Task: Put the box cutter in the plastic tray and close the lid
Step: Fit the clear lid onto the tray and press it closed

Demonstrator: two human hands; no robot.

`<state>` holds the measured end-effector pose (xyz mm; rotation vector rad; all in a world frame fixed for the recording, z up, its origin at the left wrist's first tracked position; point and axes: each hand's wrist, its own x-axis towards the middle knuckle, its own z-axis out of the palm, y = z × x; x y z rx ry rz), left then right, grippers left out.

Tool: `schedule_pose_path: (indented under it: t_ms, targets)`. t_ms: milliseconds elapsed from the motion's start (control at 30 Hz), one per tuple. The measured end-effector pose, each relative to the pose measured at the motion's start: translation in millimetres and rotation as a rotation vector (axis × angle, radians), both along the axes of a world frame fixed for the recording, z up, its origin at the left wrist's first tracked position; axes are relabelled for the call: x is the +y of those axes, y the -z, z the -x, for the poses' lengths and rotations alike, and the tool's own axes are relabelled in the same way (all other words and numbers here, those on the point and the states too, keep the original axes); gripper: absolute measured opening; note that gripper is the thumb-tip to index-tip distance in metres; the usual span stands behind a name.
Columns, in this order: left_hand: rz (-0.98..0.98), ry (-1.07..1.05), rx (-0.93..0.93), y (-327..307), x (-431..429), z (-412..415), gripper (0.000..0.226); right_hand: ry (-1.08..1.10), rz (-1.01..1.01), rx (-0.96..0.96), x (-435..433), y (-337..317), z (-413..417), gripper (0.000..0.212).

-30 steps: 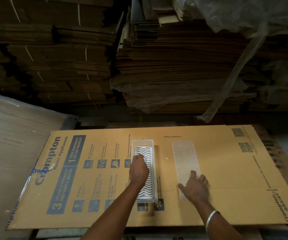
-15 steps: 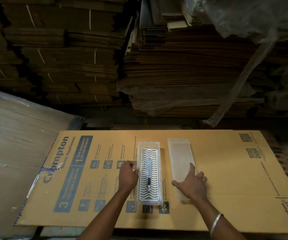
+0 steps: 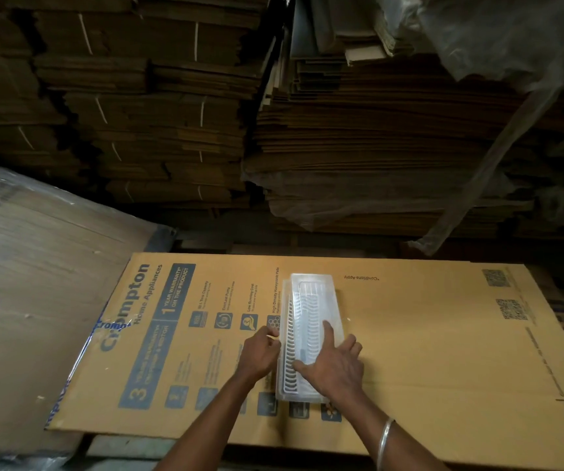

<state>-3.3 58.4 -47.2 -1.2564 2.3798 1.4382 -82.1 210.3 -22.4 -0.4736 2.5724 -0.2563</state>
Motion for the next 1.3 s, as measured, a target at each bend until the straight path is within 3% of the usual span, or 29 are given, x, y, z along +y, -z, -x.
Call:
schedule_pose_path:
  t_ms: [300, 533, 633, 833, 1033, 1167, 1300]
  targets:
    - [-0.354, 0.061, 0.048, -2, -10, -23, 0.050, -0.020, -0.061, -0.033, -28, 7, -13, 0.122]
    - [-0.555, 0.212, -0.045, -2, -13, -36, 0.107, -0.032, -0.083, -0.010, -32, 12, -19, 0.122]
    - [-0.529, 0.238, -0.055, 0, -9, -39, 0.122, -0.032, -0.095, -0.007, -32, 13, -21, 0.122]
    - [-0.468, 0.302, -0.073, -5, -5, -39, 0.129, -0.082, -0.104, 0.012, -24, 17, -23, 0.118]
    - [-0.523, 0.304, -0.067, -5, -5, -40, 0.128, -0.158, -0.076, -0.032, -14, 13, -8, 0.071]
    - [-0.540, 0.306, -0.072, -5, -5, -37, 0.126, -0.142, 0.011, -0.111, -7, 8, 21, 0.075]
    - [-0.559, 0.303, -0.075, -5, -6, -37, 0.126, -0.130, 0.105, -0.179, -6, 6, 42, 0.098]
